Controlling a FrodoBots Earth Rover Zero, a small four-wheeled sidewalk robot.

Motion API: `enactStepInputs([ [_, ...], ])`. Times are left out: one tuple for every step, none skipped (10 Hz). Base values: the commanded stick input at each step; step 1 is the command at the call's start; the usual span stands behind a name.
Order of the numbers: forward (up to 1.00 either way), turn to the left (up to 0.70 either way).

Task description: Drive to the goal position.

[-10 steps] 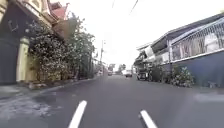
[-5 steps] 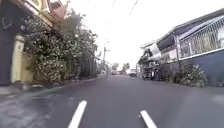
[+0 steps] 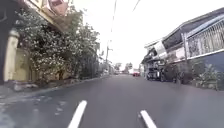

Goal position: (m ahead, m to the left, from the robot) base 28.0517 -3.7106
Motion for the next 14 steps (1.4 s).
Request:
enactStepInputs([
  [1.0, 0.0],
  [1.0, -0.01],
  [1.0, -0.3],
  [1.0, -0.4],
  [1.0, -0.4],
  [1.0, 0.0],
  [1.0, 0.0],
  [1.0, 0.0],
  [1.0, -0.05],
  [1.0, -0.38],
  [1.0, -0.4],
  [1.0, -0.4],
  [1.0, -0.2],
  [1.0, 0.0],
])
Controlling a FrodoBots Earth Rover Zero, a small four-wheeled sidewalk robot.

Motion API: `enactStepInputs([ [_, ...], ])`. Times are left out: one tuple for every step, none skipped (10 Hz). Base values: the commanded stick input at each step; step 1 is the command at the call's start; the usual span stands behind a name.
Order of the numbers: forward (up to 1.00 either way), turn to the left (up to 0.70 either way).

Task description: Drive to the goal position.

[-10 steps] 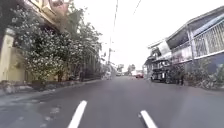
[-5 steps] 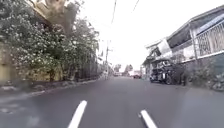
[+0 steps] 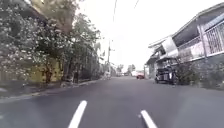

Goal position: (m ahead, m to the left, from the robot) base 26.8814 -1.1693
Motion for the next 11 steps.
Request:
enactStepInputs([
  [1.0, 0.0],
  [1.0, 0.0],
  [1.0, -0.01],
  [1.0, -0.32],
  [1.0, -0.4],
  [1.0, -0.19],
  [1.0, -0.02],
  [1.0, 0.0],
  [1.0, 0.0],
  [1.0, 0.0],
  [1.0, 0.0],
])
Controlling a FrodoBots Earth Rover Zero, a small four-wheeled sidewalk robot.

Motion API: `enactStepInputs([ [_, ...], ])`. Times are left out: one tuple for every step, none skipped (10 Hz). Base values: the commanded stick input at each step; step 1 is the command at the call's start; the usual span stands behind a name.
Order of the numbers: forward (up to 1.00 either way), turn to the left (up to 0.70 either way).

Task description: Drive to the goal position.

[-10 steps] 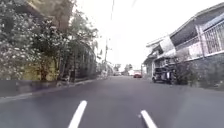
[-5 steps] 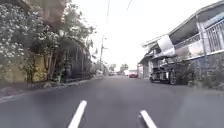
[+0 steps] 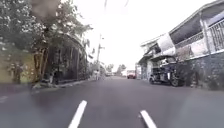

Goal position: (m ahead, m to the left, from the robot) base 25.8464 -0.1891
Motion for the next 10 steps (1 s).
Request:
enactStepInputs([
  [1.0, 0.0],
  [1.0, 0.0],
  [1.0, 0.0],
  [1.0, 0.0],
  [1.0, 0.0],
  [1.0, 0.0],
  [1.0, 0.0],
  [1.0, 0.0],
  [1.0, 0.0],
  [1.0, 0.0],
])
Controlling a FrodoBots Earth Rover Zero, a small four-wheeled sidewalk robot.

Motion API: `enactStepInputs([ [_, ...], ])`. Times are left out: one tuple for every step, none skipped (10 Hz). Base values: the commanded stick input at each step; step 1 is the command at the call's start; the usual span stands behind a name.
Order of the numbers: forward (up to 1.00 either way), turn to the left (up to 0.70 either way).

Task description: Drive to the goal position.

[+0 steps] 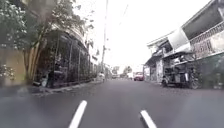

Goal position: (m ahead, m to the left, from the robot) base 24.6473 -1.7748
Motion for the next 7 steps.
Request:
enactStepInputs([
  [1.0, 0.0],
  [1.0, 0.0],
  [1.0, 0.0],
  [1.0, 0.0],
  [1.0, 0.0],
  [1.0, 0.0],
  [1.0, 0.0],
])
